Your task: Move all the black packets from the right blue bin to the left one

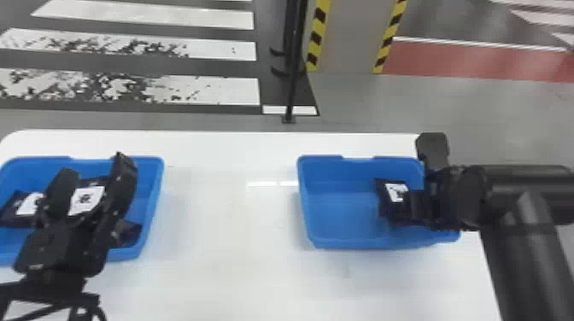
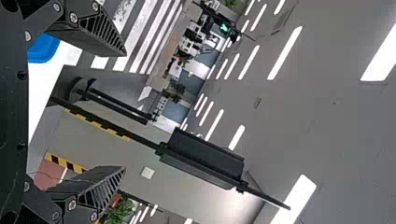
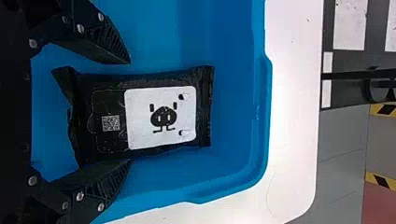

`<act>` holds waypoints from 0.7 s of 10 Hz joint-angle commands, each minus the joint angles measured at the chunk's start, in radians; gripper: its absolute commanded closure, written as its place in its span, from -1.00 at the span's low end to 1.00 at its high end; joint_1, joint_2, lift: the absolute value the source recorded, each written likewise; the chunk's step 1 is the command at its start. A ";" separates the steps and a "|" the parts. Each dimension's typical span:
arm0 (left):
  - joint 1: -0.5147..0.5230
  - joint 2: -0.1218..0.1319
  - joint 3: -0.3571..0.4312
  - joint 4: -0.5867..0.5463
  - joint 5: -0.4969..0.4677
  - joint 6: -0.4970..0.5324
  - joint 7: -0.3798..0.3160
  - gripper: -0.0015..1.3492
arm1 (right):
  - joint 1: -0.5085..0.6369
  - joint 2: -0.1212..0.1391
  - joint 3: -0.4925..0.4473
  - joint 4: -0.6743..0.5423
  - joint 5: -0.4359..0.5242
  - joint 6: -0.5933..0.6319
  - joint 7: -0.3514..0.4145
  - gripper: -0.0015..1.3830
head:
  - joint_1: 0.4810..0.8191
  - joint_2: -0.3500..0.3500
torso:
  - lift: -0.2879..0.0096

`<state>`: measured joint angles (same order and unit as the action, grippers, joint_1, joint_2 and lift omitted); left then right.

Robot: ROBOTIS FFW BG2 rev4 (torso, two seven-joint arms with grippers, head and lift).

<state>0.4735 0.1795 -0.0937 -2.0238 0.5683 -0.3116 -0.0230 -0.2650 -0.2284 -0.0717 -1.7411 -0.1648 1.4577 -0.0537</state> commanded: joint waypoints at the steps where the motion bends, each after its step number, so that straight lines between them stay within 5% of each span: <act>1: 0.000 0.000 0.000 0.000 0.000 0.000 -0.002 -0.71 | 0.005 -0.002 0.000 0.002 -0.023 0.000 0.002 -0.13 | 0.27 -0.40 | -0.20; 3: -0.002 0.000 -0.002 0.005 0.000 0.000 -0.002 -0.71 | 0.022 -0.003 0.000 -0.020 -0.041 -0.029 0.009 0.62 | 0.27 -0.37 | -0.20; 7: -0.002 0.000 -0.006 0.010 0.002 -0.005 -0.002 -0.67 | 0.123 -0.002 -0.030 -0.076 -0.102 -0.157 0.064 0.68 | 0.27 -0.32 | -0.20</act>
<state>0.4711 0.1798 -0.0983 -2.0148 0.5693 -0.3153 -0.0245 -0.1662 -0.2315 -0.0955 -1.8008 -0.2539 1.3233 0.0101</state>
